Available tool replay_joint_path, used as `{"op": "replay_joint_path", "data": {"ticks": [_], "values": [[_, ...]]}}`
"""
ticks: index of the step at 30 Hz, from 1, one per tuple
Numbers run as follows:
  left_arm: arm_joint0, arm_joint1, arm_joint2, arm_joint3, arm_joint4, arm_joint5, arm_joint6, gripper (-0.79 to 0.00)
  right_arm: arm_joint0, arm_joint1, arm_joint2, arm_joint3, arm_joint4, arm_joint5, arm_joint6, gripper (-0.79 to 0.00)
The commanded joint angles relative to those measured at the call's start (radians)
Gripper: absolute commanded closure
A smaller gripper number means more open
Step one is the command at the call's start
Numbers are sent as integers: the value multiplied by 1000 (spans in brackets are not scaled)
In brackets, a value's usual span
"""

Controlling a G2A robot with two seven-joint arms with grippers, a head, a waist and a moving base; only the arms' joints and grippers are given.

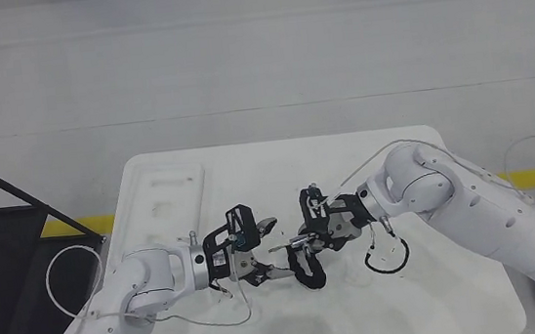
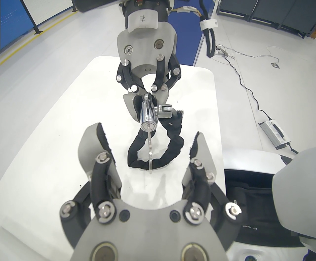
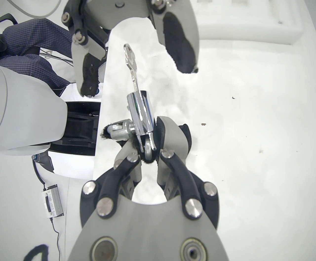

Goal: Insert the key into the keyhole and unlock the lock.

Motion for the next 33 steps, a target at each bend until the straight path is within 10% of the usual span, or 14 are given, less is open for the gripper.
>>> {"op": "replay_joint_path", "data": {"ticks": [1,14,15,16,17,20,33], "values": [[-1,0,-15,12,-12,11,11,-785,7,5,12,6,1,-3,-3,0],[44,-1,-66,42,73,49,146,-785,-13,33,110,29,44,87,-27,0],[46,0,-65,41,79,32,150,-754,-15,32,111,28,46,89,-25,0],[46,0,-65,37,88,12,156,-508,-17,32,109,24,46,88,-18,0],[48,1,-66,37,94,-1,161,-502,-17,31,107,23,49,87,-12,0],[52,1,-70,37,99,-16,169,-785,-15,26,102,25,57,82,6,0],[51,2,-84,49,49,-54,142,-628,9,4,53,26,56,88,88,0]]}}
